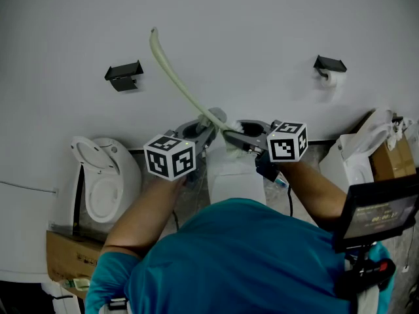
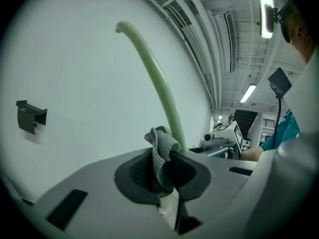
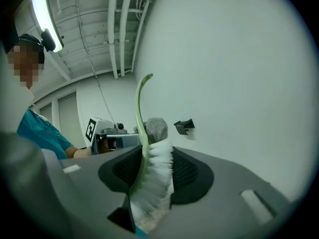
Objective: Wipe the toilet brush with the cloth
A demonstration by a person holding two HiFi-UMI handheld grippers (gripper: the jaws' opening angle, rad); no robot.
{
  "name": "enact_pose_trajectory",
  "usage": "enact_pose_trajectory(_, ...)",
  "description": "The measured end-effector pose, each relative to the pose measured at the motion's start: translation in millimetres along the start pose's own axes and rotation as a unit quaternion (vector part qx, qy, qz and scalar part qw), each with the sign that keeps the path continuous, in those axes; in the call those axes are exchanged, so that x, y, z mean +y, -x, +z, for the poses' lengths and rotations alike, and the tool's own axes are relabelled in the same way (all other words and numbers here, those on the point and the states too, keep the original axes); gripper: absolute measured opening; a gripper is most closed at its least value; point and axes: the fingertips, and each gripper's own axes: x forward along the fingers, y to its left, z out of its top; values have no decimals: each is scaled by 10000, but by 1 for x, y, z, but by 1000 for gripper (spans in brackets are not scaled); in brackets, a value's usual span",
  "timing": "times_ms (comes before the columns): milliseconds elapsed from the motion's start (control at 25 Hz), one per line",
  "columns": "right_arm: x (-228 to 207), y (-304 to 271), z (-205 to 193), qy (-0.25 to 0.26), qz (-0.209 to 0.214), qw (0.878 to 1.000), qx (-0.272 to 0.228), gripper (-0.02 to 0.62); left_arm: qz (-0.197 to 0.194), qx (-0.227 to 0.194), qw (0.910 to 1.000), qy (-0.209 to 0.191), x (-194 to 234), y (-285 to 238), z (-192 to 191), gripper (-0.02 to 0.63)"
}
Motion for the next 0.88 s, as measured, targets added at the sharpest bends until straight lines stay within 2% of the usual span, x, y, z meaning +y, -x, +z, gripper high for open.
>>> enact_pose_trajectory(160, -1, -11, -22, 232, -179, 9978, 594, 161, -128, -49, 9999, 36, -9, -4, 3, 38)
enact_pose_trajectory(280, -3, -17, -33, 280, -239, 9959, 827, 161, -290, -46, 9995, 125, -19, -8, 0, 38)
enact_pose_trajectory(400, -3, -21, -37, 292, -261, 9949, 935, 166, -293, -19, 9995, 76, -22, -10, -4, 38)
enact_pose_trajectory(480, -2, -21, -36, 258, -235, 9953, 908, 164, -388, -142, 9980, 481, -17, -8, -5, 38)
enact_pose_trajectory(560, -2, -20, -34, 217, -217, 9961, 828, 164, -545, -358, 9920, 1080, -13, -7, -5, 38)
enact_pose_trajectory(640, -1, -20, -29, 98, -183, 9974, 687, 166, -778, -568, 9794, 1774, -13, -8, -7, 38)
enact_pose_trajectory(720, 3, -23, -26, -92, -106, 9983, 572, 169, -1063, -696, 9622, 2407, -17, -10, -9, 38)
enact_pose_trajectory(800, 4, -26, -26, -100, -87, 9982, 588, 169, -1167, -721, 9556, 2609, -18, -12, -12, 38)
enact_pose_trajectory(880, 3, -26, -28, 78, -161, 9975, 691, 166, -1157, -654, 9600, 2465, -17, -13, -13, 38)
